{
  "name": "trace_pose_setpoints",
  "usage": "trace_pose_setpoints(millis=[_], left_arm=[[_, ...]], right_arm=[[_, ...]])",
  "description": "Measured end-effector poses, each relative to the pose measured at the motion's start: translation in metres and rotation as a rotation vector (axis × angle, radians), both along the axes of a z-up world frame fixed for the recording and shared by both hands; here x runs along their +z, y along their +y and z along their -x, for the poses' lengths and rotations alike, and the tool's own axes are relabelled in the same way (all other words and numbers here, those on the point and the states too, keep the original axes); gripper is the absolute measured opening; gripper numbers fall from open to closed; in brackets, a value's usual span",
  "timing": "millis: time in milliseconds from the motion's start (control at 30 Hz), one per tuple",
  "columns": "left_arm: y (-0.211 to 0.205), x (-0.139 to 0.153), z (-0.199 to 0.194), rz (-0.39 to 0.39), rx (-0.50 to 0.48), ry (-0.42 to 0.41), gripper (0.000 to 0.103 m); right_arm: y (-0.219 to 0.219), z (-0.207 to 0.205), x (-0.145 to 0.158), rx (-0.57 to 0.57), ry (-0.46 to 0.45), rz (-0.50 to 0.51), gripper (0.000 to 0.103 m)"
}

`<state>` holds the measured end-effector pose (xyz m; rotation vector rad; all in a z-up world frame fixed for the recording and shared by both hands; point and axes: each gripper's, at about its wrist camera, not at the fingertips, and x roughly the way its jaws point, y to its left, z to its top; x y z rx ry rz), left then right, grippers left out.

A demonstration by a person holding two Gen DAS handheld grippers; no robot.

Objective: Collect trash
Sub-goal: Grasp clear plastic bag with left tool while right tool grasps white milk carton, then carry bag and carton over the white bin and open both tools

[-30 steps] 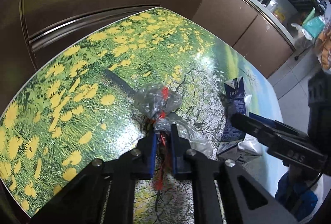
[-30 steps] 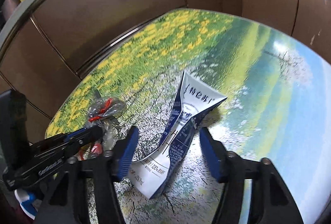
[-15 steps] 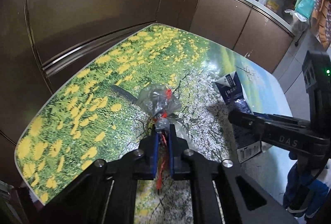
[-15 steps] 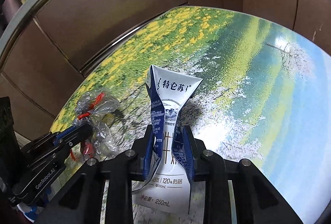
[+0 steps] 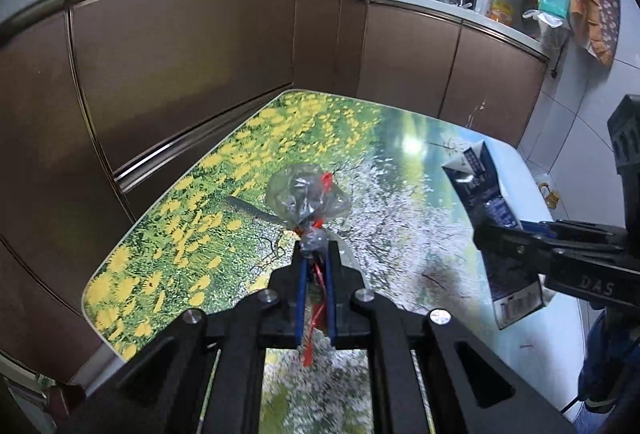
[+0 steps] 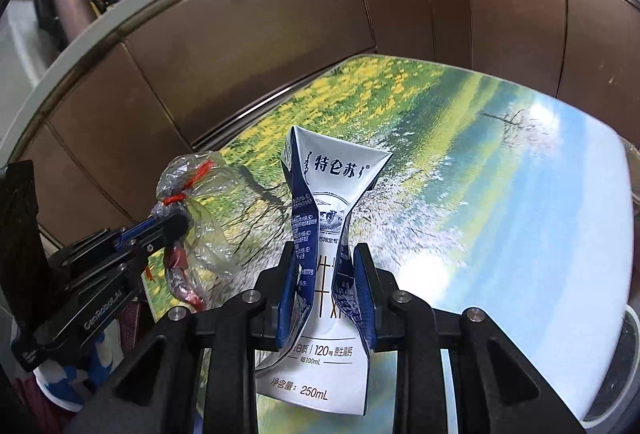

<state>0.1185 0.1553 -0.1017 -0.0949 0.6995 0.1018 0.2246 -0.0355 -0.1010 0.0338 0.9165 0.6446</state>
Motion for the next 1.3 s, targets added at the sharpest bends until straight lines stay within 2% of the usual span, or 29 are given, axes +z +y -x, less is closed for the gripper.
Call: trace_pose_setpoints(millis=[467, 667, 933, 1100, 1300], left_arm=[[-0.046, 0.033, 0.044, -0.068, -0.011, -0.028, 0.007], [-0.076, 0.049, 0.060, -0.104, -0.049, -0.059, 0.007], [-0.125, 0.061, 0.070, -0.156, -0.116, -0.094, 0.008], [-0.151, 0.064, 0.061, -0.149, -0.178, -0.107, 0.008], [-0.185, 0.065, 0.045, -0.161, -0.271, -0.117, 0.008]], right_arm=[[-0.058, 0.064, 0.029, 0.004, -0.084, -0.119, 0.028], [-0.088, 0.094, 0.043, -0.020, -0.141, -0.161, 0.028], [-0.134, 0.118, 0.051, -0.106, -0.176, -0.208, 0.028], [-0.177, 0.124, 0.046, -0.205, -0.172, -0.229, 0.028], [-0.220, 0.131, 0.042, -0.335, -0.198, -0.179, 0.028]])
